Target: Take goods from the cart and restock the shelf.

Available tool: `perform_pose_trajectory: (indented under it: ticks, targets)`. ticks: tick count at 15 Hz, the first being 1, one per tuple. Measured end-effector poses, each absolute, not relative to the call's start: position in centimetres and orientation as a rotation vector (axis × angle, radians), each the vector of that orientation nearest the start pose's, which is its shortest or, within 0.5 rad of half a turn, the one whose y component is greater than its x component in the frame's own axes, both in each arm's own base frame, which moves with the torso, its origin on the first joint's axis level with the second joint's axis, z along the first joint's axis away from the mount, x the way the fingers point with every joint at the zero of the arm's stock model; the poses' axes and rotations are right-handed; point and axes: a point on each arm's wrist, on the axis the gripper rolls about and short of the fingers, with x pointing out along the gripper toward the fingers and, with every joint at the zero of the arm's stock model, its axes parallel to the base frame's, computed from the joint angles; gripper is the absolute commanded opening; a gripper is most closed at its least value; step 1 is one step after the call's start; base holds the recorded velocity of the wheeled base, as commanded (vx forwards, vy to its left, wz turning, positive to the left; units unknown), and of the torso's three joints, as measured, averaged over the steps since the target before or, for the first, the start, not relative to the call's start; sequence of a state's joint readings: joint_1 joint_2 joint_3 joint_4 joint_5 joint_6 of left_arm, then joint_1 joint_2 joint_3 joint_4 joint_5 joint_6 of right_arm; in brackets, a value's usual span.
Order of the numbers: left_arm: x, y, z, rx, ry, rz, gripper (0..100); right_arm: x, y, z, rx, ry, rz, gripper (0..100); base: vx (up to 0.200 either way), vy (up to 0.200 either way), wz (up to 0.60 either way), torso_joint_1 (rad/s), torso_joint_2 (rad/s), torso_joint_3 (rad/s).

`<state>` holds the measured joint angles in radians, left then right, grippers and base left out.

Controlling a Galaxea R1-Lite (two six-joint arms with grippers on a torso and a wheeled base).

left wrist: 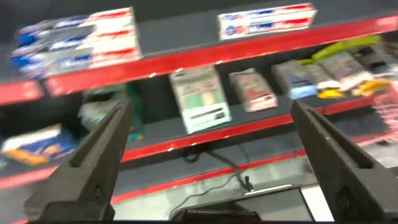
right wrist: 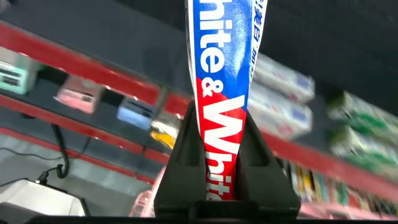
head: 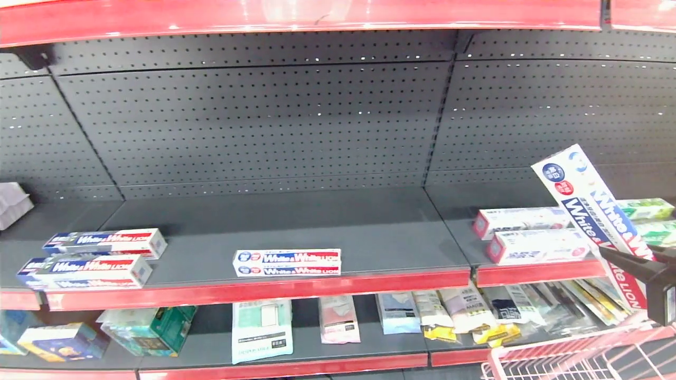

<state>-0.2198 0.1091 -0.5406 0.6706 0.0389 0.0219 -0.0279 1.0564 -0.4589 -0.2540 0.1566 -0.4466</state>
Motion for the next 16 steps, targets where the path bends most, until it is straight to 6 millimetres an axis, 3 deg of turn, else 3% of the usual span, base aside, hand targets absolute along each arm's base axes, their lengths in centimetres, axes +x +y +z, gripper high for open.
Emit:
perform_pose_trajectory:
  ticks: [5, 9, 12, 16]
  targets:
    - [-7.1, 1.7, 14.6, 0.063, 0.23, -0.188, 100, 15.0, 0.1, 20.0, -0.412, 0.298, 0.223, 0, 0.0, 0.0, 0.6, 0.004, 0.0, 0.0]
    - [-6.4, 1.5, 14.0, 0.088, 0.22, -0.191, 100, 17.3, 1.6, 21.0, -0.453, 0.276, 0.314, 0, 0.0, 0.0, 0.0, 0.0, 0.0, 0.0]
    - [-5.0, 1.2, 12.6, 0.134, 0.196, -0.197, 100, 20.7, 3.1, 20.4, -0.476, 0.312, 0.428, 0, 0.0, 0.0, 0.0, 0.0, 0.0, 0.0]
    - [-4.1, 1.0, 10.8, 0.164, 0.251, -0.203, 100, 27.2, 3.7, 17.8, -0.477, 0.354, 0.559, 0, 0.0, 0.0, 0.0, 0.0, 0.0, 0.0]
